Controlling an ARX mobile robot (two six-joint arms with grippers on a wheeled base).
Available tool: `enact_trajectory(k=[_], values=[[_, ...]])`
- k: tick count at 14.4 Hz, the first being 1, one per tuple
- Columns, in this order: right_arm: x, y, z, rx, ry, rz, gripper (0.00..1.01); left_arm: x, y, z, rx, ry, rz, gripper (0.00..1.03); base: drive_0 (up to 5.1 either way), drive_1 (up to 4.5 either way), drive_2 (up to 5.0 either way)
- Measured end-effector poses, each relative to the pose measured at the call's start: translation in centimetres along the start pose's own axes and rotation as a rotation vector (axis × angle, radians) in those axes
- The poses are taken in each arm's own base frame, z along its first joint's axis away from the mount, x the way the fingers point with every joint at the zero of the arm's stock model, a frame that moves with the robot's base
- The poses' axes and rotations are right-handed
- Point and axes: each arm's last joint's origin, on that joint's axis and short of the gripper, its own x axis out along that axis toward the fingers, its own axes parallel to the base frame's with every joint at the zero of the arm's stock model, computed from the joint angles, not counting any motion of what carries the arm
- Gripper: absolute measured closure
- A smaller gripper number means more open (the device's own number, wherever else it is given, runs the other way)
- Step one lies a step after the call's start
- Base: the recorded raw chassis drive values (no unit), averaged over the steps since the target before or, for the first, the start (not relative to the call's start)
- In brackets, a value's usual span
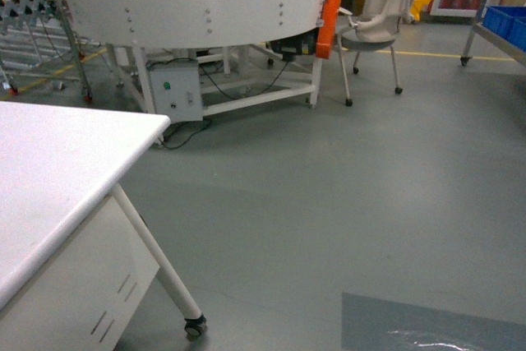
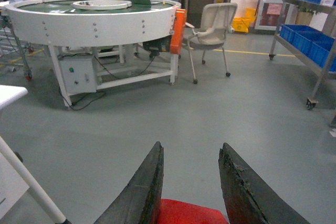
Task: Pick red block from blue box to shelf
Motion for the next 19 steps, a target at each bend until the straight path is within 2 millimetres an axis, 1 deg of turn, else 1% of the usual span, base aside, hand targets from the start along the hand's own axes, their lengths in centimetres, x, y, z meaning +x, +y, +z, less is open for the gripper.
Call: enact_trajectory(k=[19], values=[[0.00, 0.00, -0.01, 0.000, 0.002, 0.000, 0.74, 0.00, -0.01, -0.01, 0.000, 0.001, -0.002, 0.05, -1.5, -1.47, -1.5]])
